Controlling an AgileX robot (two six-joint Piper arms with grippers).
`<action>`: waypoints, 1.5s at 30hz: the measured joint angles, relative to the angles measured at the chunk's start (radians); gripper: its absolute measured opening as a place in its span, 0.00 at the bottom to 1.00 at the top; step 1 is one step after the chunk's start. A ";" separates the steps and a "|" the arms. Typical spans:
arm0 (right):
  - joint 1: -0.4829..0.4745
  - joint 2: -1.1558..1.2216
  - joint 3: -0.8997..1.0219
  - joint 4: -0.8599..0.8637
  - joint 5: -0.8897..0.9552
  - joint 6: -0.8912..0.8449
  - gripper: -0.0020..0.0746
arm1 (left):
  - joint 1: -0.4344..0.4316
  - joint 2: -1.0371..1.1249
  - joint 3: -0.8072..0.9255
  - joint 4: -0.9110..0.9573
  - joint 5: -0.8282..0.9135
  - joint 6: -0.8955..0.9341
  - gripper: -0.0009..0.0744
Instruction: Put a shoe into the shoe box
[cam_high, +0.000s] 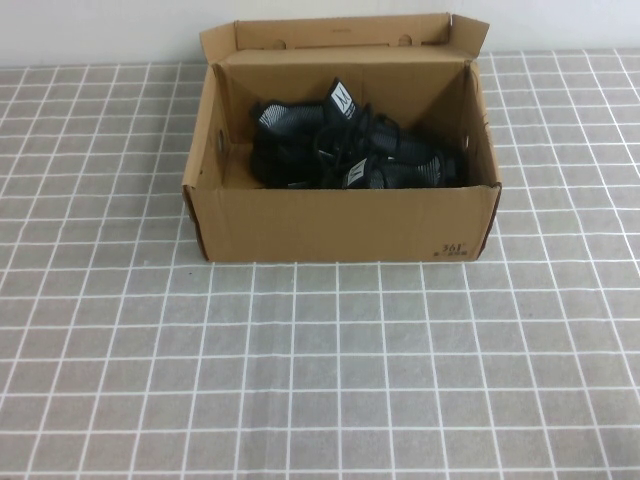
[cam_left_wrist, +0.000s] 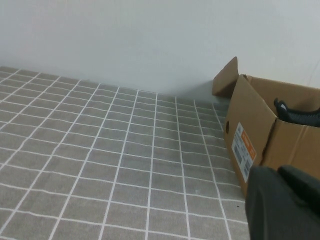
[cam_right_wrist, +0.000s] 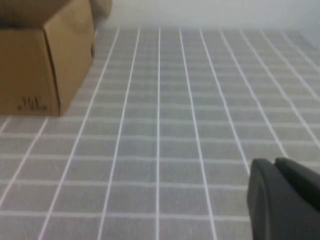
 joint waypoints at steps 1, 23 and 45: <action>0.000 0.000 0.000 0.004 0.036 0.000 0.01 | 0.000 0.000 0.000 0.000 0.000 0.000 0.01; 0.000 0.000 0.000 0.055 0.111 0.000 0.01 | 0.000 0.000 0.000 0.000 0.000 0.000 0.01; 0.000 0.000 0.000 0.055 0.111 0.000 0.01 | -0.021 -0.028 0.000 1.391 -0.012 -1.274 0.01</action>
